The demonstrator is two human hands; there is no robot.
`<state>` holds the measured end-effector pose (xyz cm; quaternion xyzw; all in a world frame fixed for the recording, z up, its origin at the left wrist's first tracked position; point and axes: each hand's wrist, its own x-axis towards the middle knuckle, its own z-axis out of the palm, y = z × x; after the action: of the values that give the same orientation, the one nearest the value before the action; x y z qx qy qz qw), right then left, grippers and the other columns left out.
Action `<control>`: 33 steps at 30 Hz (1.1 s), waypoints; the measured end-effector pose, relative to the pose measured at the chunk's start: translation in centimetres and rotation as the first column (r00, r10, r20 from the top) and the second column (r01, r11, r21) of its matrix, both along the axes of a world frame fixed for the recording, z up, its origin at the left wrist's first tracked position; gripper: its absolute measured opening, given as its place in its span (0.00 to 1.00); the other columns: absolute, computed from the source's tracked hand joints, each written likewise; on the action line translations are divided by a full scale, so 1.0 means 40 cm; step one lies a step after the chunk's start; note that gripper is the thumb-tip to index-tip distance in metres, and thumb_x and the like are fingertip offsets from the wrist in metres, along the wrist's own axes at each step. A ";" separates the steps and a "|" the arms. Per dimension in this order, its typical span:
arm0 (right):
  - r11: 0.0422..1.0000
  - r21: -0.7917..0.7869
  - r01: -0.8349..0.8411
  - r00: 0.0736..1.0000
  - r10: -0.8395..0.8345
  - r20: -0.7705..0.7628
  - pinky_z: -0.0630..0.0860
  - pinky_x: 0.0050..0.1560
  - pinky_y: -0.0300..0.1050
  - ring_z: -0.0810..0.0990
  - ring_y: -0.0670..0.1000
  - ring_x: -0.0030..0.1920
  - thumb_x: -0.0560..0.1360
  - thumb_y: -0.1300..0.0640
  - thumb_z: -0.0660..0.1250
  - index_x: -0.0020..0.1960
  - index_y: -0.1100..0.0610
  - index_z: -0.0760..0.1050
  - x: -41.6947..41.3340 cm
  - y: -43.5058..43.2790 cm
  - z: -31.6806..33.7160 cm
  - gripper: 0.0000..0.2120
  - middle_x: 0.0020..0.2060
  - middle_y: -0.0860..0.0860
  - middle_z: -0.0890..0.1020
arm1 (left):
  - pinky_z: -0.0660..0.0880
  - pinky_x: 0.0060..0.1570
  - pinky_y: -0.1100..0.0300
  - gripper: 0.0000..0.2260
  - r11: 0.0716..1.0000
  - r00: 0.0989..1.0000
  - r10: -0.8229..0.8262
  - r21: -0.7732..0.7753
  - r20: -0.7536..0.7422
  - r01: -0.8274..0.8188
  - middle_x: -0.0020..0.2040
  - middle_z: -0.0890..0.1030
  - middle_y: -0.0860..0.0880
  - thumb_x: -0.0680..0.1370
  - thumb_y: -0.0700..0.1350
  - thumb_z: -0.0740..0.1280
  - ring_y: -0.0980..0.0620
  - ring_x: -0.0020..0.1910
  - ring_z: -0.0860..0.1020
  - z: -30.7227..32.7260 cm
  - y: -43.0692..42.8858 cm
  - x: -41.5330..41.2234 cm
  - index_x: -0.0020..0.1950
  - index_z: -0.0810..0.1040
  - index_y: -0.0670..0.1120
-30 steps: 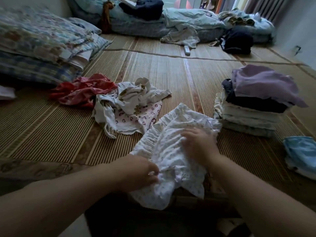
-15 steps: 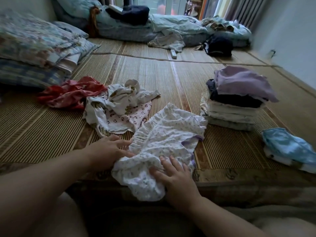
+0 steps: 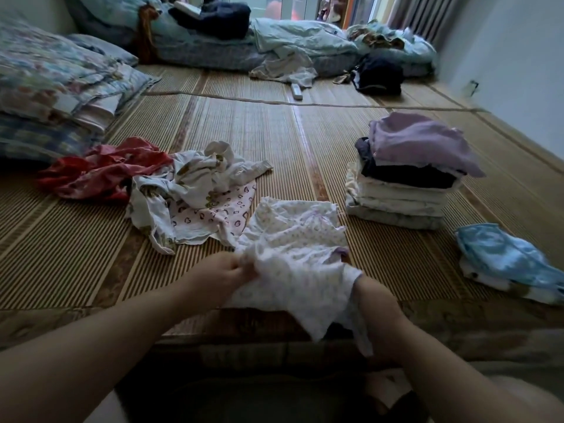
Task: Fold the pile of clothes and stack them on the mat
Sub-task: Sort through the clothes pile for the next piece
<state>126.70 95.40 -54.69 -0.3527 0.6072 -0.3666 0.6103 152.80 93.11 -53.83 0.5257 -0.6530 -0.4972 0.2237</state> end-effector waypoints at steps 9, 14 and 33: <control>0.915 -0.404 -0.002 0.772 -0.255 -0.582 0.79 0.44 0.48 0.80 0.47 0.42 0.78 0.49 0.62 0.47 0.50 0.74 -0.047 -0.030 -0.010 0.06 0.45 0.51 0.82 | 0.73 0.55 0.53 0.20 0.915 0.884 0.378 0.036 0.274 -0.402 0.60 0.78 0.43 0.79 0.55 0.61 0.45 0.56 0.77 -0.060 -0.108 -0.060 0.65 0.73 0.44; 0.379 -0.416 -0.827 0.386 -0.155 -0.909 0.75 0.60 0.51 0.78 0.51 0.61 0.72 0.43 0.62 0.62 0.52 0.77 -0.030 0.014 -0.066 0.22 0.59 0.49 0.81 | 0.76 0.55 0.48 0.22 0.616 0.871 0.113 -0.721 0.479 0.316 0.61 0.78 0.47 0.75 0.61 0.60 0.49 0.59 0.75 -0.077 -0.050 -0.026 0.64 0.72 0.51; 0.704 -0.029 -0.710 0.463 0.436 -0.771 0.72 0.28 0.41 0.75 0.48 0.29 0.75 0.56 0.65 0.35 0.55 0.76 -0.030 -0.149 0.142 0.10 0.30 0.49 0.77 | 0.70 0.30 0.63 0.12 0.983 0.938 -0.173 -0.002 0.300 0.182 0.29 0.77 0.54 0.76 0.42 0.66 0.60 0.28 0.73 0.085 -0.122 0.031 0.32 0.79 0.51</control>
<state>125.49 89.44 -49.02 -0.7531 0.5603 -0.0679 0.3382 154.06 88.21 -50.42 0.5303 -0.7313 -0.4205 0.0847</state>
